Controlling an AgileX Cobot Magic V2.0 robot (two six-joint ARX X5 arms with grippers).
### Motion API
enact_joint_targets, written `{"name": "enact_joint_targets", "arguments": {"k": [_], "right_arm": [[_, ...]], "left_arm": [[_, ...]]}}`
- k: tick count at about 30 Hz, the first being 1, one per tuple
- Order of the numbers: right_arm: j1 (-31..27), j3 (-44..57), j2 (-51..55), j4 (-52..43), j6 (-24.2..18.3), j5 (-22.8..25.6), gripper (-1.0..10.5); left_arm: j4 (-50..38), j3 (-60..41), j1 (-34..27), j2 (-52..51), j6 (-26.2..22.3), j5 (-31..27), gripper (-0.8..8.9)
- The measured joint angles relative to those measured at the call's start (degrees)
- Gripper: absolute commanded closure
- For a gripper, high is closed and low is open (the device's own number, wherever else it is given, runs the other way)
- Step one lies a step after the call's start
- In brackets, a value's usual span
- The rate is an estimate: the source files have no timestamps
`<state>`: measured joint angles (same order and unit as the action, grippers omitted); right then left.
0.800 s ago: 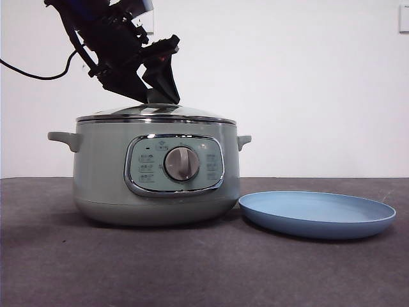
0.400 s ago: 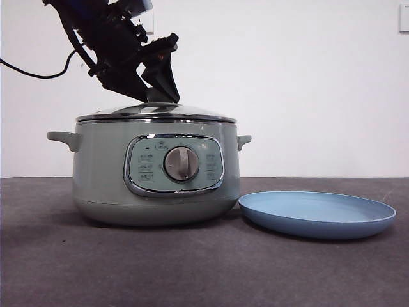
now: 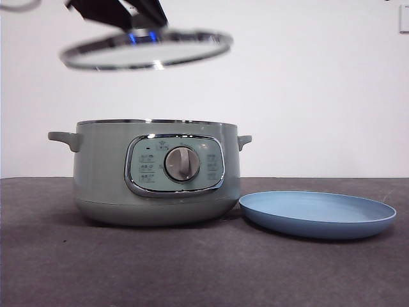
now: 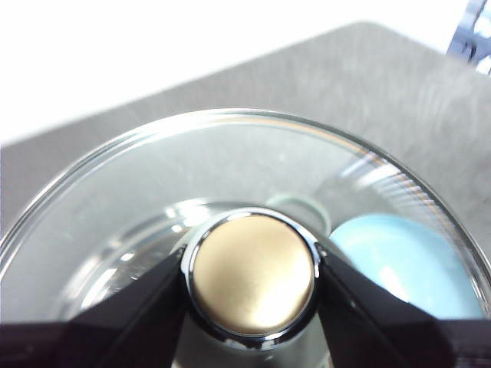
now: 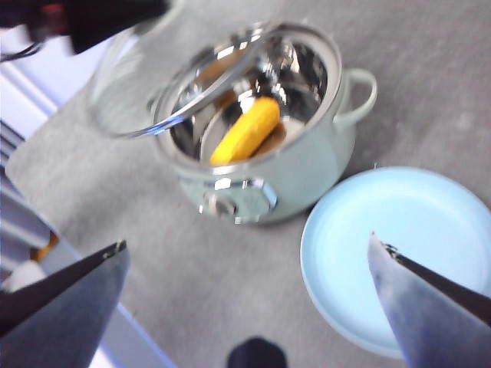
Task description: Take the corn out from the steamer,put the corn on the plate,close the lid
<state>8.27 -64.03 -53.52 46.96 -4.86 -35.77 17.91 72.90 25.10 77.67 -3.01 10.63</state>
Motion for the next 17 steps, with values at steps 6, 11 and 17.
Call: {"name": "enact_joint_targets", "arguments": {"k": [6, 11, 17], "right_arm": [[5.42, -0.02, -4.02, -10.05, 6.73, 1.49, 3.2], [13.51, -0.15, -9.99, -18.05, 11.98, 8.66, 3.2], [22.51, -5.14, -21.46, -20.17, 14.84, 16.85, 3.2]], "left_arm": [[9.84, -0.15, 0.0, -11.1, 0.0, -0.17, 8.22], [14.86, -0.15, 0.0, -21.53, 0.0, -0.22, 8.22], [23.61, -0.15, 0.0, -30.16, 0.02, -2.08, 8.22]]}}
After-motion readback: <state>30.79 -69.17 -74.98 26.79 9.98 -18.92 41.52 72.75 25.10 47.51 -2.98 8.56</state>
